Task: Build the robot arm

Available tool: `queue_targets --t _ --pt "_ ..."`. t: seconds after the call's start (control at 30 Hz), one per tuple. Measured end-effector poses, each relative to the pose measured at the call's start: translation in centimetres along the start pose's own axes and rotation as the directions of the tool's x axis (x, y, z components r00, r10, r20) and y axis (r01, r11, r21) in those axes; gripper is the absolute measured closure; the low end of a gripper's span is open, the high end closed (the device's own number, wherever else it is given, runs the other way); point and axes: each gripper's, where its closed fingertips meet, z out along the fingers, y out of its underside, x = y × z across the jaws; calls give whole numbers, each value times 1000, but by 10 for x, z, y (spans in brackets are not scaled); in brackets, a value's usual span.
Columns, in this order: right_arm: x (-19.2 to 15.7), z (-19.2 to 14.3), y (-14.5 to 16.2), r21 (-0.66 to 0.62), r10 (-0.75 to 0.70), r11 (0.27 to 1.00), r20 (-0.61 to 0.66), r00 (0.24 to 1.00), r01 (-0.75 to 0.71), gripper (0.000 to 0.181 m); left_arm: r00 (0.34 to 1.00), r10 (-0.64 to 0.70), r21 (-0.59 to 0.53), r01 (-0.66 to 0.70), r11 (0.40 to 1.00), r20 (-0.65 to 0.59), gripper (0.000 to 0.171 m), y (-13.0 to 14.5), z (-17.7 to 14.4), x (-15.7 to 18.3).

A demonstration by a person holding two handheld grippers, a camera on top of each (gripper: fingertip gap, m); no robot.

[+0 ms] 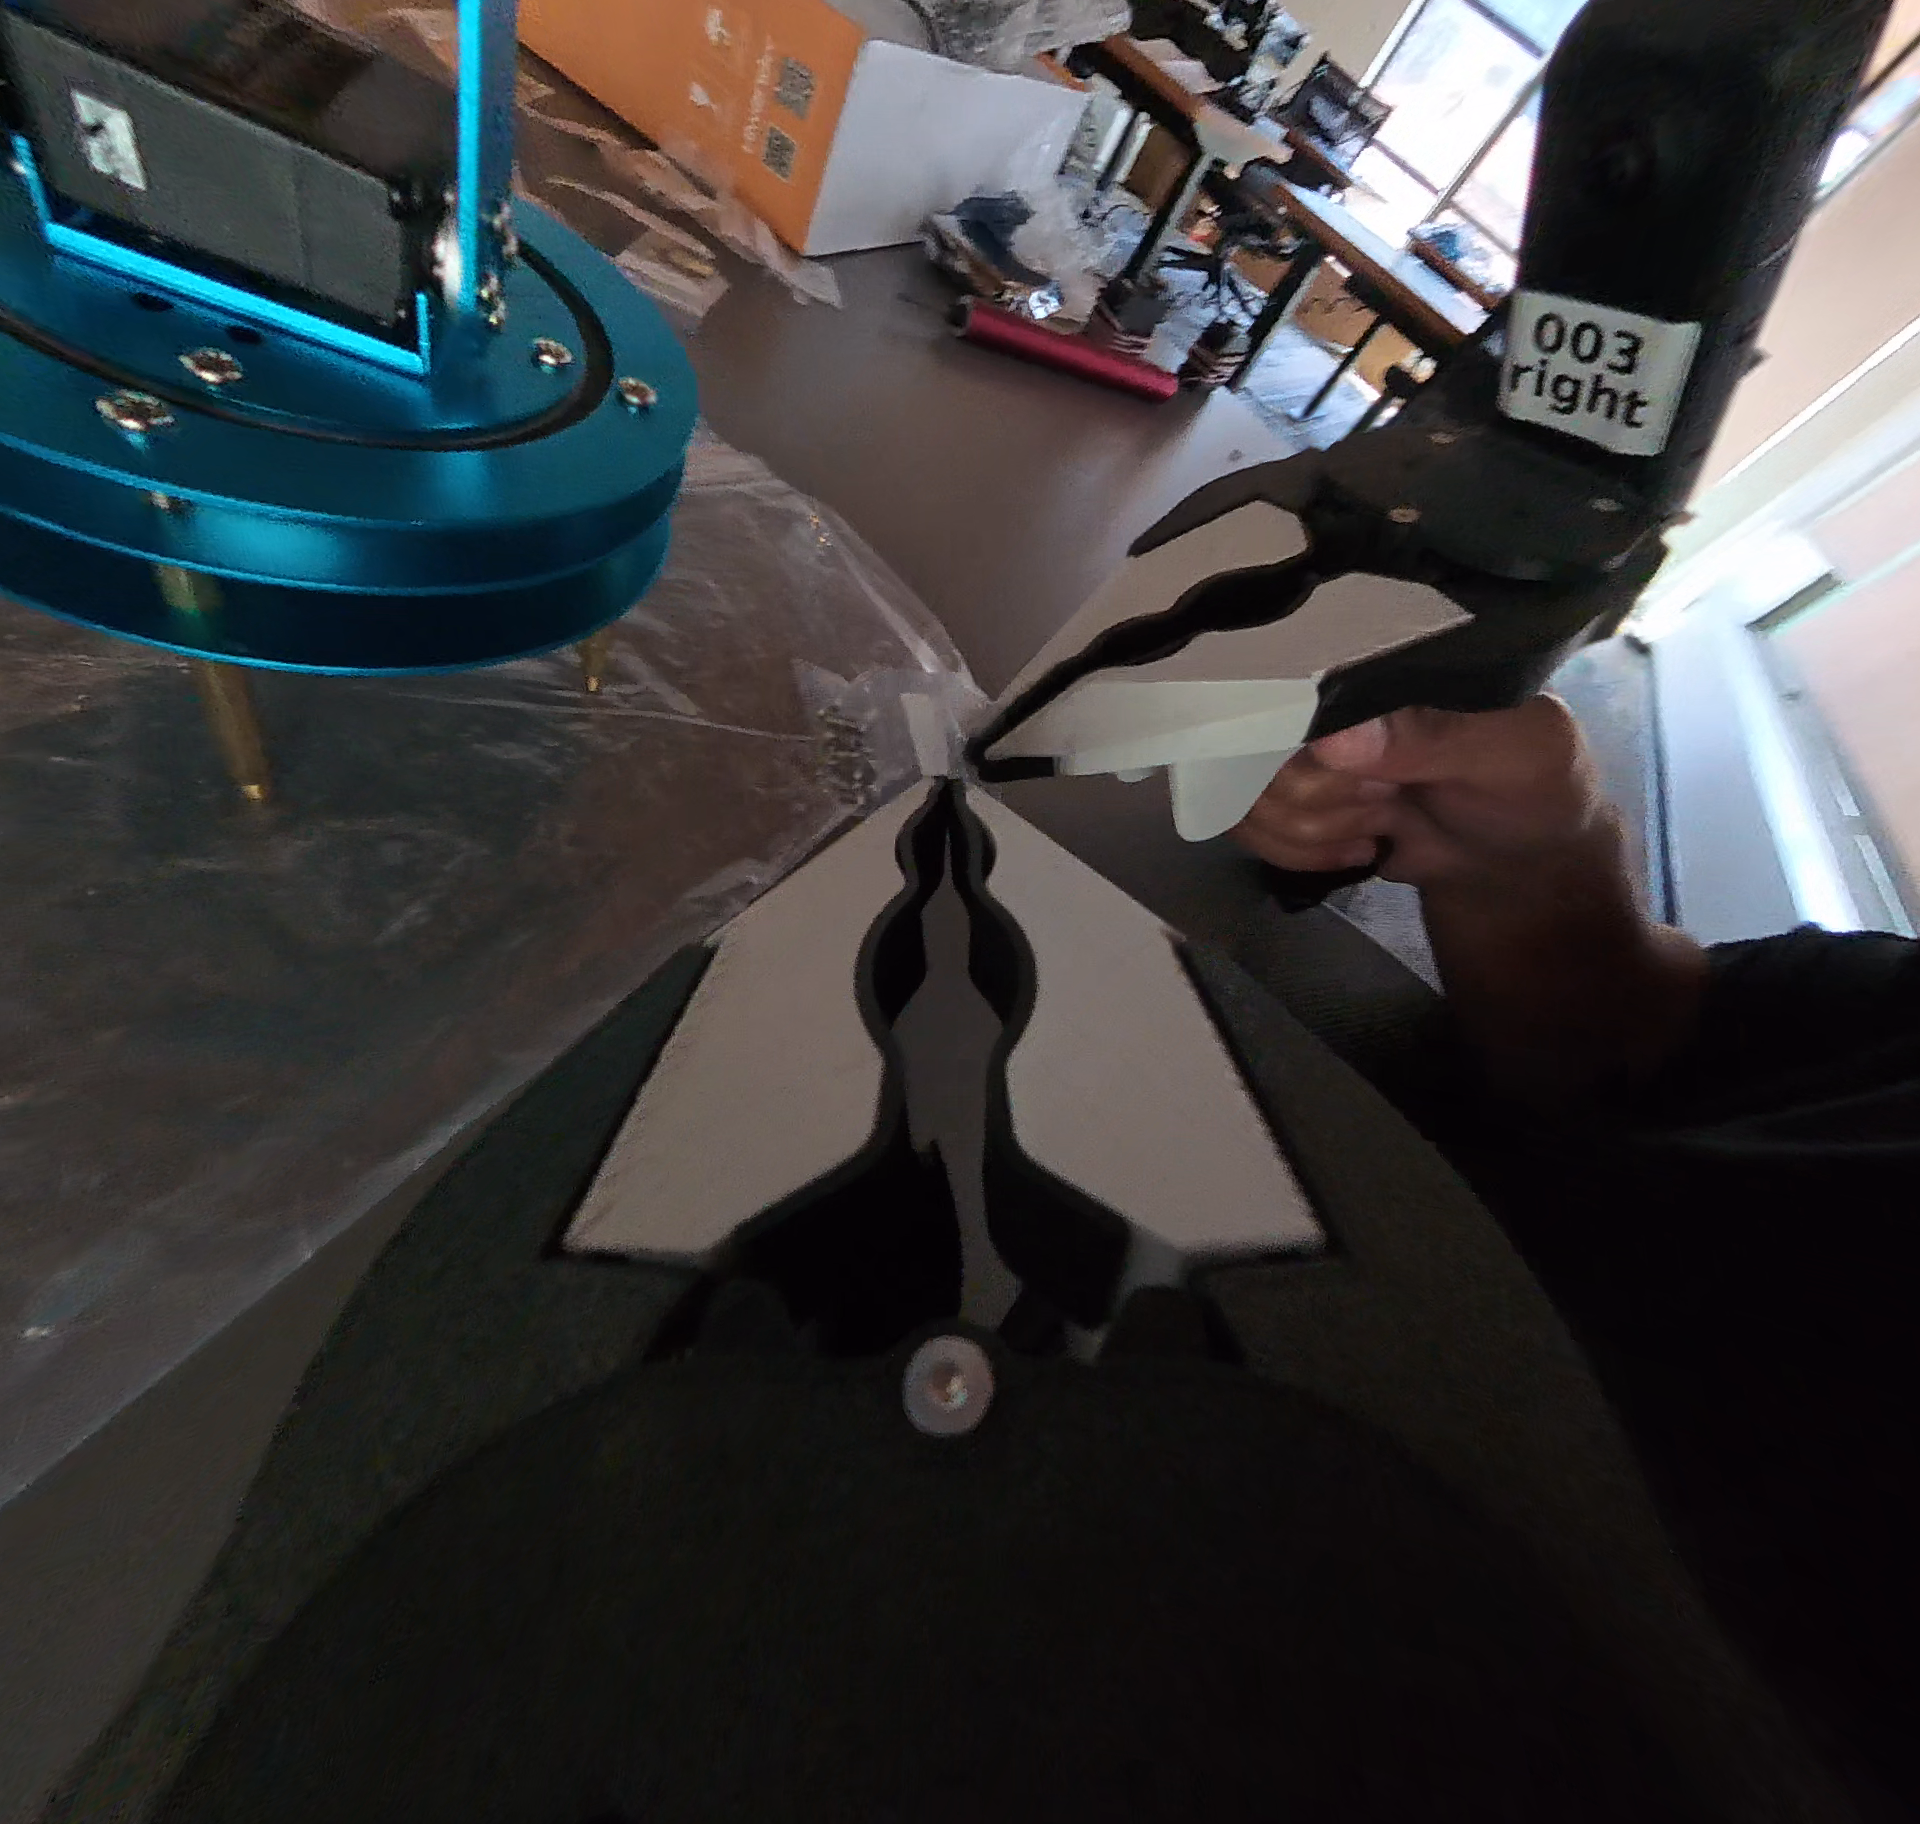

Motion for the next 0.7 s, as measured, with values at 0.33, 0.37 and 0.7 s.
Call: queue_targets --t 0.33,0.37,0.7 --pt "21 4 7 -5 62 998 -113 992 -62 181 998 -36 -18 37 999 58 171 4 -1 -18" --pt "18 5 9 -15 94 995 -93 991 -96 181 997 -48 -17 49 999 55 171 4 -2 -19" --pt "-22 -6 -10 39 -298 953 -32 954 299 130 887 -296 -76 288 955 -355 171 -22 -29 10"
